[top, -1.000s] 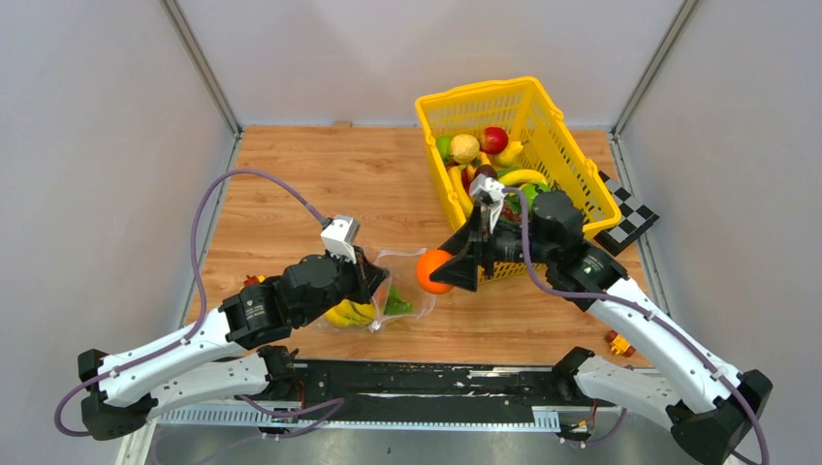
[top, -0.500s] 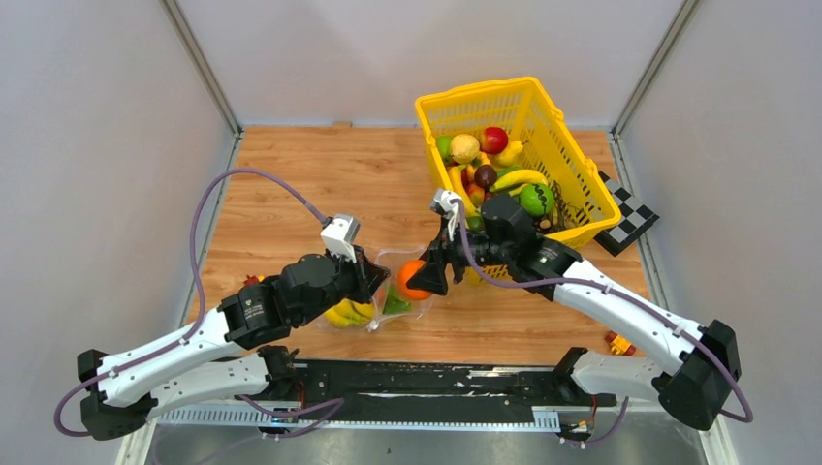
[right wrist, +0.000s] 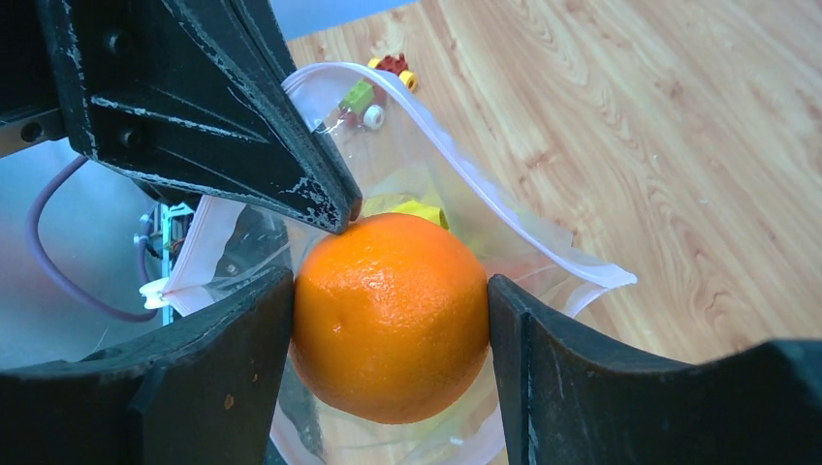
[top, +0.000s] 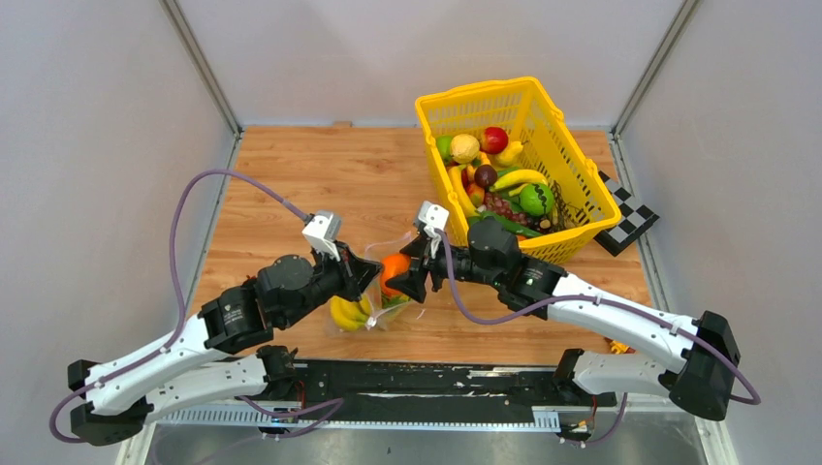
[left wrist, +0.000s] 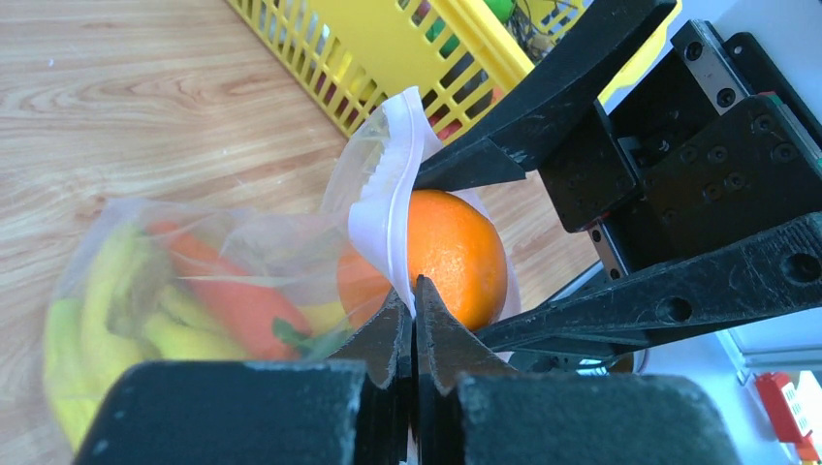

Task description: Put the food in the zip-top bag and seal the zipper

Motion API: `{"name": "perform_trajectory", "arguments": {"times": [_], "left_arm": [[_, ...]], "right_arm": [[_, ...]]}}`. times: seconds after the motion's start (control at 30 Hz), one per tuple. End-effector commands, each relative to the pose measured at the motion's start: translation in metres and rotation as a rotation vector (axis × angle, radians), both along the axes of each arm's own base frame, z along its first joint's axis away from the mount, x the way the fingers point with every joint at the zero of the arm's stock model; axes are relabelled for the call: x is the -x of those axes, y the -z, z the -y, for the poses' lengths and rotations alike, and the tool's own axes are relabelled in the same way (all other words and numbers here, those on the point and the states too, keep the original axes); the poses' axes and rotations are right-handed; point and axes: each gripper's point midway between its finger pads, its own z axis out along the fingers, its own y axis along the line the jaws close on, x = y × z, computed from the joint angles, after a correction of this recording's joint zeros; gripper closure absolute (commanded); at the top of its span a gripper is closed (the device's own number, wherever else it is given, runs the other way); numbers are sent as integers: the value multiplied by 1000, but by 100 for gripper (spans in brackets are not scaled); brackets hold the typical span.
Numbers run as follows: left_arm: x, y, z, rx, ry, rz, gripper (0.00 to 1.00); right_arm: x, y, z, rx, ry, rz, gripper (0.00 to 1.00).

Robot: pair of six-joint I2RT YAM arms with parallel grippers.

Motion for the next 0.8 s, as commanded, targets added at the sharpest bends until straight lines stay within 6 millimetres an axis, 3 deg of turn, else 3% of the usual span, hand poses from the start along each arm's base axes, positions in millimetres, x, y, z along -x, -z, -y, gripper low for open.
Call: {"name": "perform_trajectory", "arguments": {"times": [0.0,0.13,0.23,0.43,0.67,0.73,0.77], "left_arm": [[-4,-34,-6,98,-36,54,100],[-6,-30,-14,115,-73,51,100],[-7,-30,-24,119,-108,56,100],[-7,-29,-36,133,-141,62,100],[-8,-22,-32,112,-137,49,100],[-8,-21,-31,108,-137,46,100],[-8,-21,-31,109,-137,46,100]], "right_arm": [[-5,-33,-17,-115,-7,77,43],[6,-32,-32,-133,-57,46,37],[7,-32,-32,-120,-65,50,28],[31,-60,-22,-181,-155,65,12],[44,-87,0,-203,-152,63,16],[37,-90,8,-204,-85,57,18],[25,-82,15,-175,3,35,20]]}}
